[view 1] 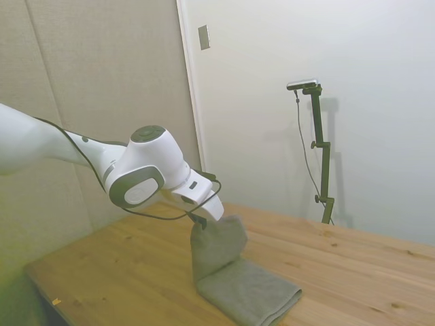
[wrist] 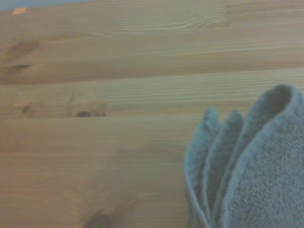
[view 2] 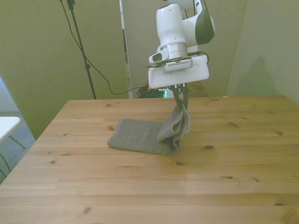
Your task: Unfold the towel
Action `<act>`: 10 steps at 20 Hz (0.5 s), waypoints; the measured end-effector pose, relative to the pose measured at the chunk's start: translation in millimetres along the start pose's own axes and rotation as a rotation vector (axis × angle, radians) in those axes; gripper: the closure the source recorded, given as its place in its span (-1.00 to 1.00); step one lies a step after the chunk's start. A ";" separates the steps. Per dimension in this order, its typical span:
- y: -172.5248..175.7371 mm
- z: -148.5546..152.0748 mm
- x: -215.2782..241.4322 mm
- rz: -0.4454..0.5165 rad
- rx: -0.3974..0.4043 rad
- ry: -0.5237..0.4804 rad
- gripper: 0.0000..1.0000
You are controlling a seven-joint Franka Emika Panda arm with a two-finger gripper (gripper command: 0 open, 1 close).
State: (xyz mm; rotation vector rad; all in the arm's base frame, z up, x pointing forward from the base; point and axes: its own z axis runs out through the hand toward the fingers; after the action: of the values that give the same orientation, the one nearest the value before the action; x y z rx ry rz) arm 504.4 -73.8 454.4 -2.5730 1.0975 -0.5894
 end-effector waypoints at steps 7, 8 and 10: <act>-24.5 19.6 -44.6 -0.082 -0.050 -0.037 1.00; -28.7 22.0 -51.5 -0.091 -0.050 -0.044 -1.00; -34.2 25.6 -61.1 -0.101 -0.056 -0.053 -1.00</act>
State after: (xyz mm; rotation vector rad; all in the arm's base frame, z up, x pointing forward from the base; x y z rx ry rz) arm 499.3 -3.5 430.2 -2.6885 0.9855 -0.5172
